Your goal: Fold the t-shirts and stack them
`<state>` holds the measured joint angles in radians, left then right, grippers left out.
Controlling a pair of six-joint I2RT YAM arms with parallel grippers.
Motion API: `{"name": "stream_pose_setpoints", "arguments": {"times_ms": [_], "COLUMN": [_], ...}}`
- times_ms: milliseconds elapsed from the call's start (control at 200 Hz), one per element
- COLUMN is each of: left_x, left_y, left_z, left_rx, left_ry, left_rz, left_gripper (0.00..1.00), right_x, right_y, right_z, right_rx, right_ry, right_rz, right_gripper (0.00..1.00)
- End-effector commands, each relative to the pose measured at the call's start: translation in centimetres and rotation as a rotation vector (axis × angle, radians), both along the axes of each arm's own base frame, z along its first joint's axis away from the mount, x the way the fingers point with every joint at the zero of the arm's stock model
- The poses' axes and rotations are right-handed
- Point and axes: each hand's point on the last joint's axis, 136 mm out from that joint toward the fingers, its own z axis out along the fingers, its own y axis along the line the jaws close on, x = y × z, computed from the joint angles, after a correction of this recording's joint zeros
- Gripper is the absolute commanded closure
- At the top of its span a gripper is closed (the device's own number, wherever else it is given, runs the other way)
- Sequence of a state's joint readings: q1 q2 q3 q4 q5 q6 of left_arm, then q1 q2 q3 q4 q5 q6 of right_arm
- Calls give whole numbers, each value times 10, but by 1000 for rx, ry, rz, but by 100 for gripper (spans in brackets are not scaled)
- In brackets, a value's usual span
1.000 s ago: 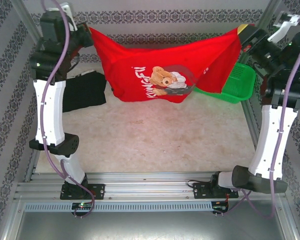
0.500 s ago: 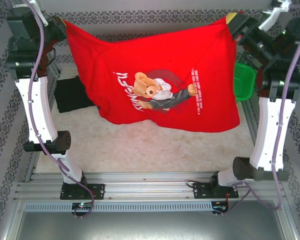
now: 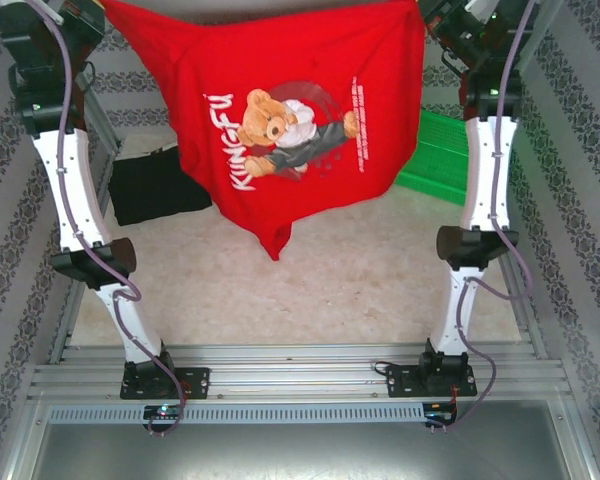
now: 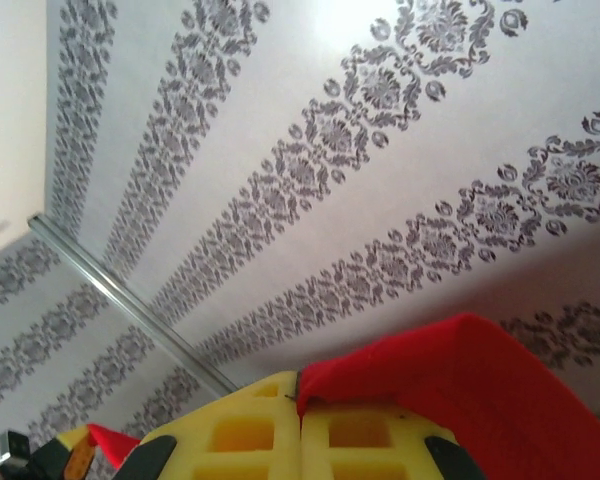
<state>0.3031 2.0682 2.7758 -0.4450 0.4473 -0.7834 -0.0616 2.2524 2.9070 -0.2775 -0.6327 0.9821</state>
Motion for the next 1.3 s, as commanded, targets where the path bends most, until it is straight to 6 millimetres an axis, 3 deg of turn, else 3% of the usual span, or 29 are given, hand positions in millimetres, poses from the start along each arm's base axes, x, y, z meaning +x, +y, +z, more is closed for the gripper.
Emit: {"name": "stream_pose_setpoints", "arguments": {"times_ms": [0,295,380,595,749,979,1114,1299], "left_x": [-55,-120,-122,-107,-124,-159,-146,-114], "left_y": [16,61,71,74,63,48,56,66], "left_z": [89,137,135,114,125,147,136,118], "left_rx": [-8,19,20,58,84,116,81,4], "left_ry": [-312,-484,-475,-387,-396,-433,-405,-386], "left_rz": [27,117,126,99,104,134,123,59], "left_gripper": [100,100,100,100,100,100,100,100], "right_x": [-22,-25,-23,-14,-45,-108,-124,-102], "right_y": [-17,-45,-47,-26,-3,-1,-9,-11], "right_z": [62,82,79,53,63,84,90,80], "right_rx": [140,224,217,152,47,-55,-62,-29], "right_ry": [-230,-358,-351,-231,-190,-155,-154,-126], "right_rz": [-9,-54,-58,37,53,2,-45,-32], "right_gripper": [100,100,100,100,100,100,100,100]}}
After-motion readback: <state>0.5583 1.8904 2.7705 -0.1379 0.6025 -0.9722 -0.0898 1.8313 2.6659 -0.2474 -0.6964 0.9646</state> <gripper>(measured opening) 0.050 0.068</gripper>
